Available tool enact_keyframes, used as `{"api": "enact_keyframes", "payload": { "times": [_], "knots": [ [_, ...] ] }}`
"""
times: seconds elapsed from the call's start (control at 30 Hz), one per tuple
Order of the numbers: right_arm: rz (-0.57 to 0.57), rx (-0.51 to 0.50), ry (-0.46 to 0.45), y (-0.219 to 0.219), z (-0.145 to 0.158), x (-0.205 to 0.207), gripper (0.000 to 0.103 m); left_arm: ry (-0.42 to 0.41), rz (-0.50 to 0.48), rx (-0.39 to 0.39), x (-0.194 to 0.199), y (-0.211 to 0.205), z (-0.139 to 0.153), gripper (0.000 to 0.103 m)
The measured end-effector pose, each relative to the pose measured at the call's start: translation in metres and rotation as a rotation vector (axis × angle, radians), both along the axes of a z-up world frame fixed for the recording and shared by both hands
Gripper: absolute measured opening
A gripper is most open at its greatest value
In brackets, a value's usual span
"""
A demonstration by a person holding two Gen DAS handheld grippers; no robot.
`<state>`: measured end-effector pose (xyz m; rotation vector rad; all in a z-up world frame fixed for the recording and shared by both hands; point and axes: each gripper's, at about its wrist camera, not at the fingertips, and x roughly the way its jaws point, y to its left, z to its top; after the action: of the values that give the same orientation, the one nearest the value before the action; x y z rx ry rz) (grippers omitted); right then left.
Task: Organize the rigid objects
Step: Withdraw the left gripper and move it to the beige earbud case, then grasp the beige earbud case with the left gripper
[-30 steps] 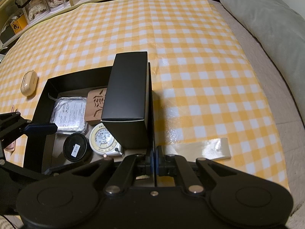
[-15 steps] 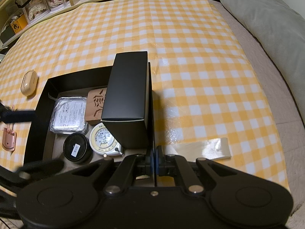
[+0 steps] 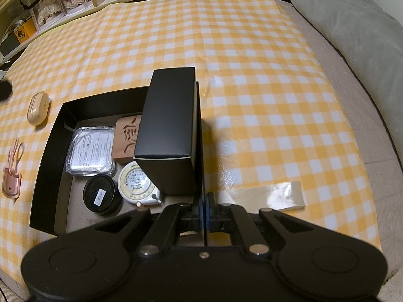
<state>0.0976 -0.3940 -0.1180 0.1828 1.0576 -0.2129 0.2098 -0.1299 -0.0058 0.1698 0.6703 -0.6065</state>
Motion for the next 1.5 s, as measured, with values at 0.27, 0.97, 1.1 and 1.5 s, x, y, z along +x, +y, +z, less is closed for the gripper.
{"api": "enact_keyframes", "payload": {
  "times": [0.27,0.97,1.1,1.5],
  "knots": [
    [0.000,-0.002,0.001,0.000,0.000,0.000,0.003,0.044,0.253,0.007,0.050,0.041,-0.021,0.103],
    [0.005,-0.011,0.008,0.000,-0.003,0.001,0.003,0.284,0.519,-0.053,0.115,0.065,-0.109,0.059],
    [0.008,-0.012,0.016,-0.002,-0.005,0.003,0.003,0.312,0.544,-0.069,0.116,0.071,-0.116,0.044],
    [0.011,-0.017,0.025,-0.002,-0.007,0.005,0.003,0.260,0.465,-0.129,0.092,0.063,-0.072,0.040]
  ]
}}
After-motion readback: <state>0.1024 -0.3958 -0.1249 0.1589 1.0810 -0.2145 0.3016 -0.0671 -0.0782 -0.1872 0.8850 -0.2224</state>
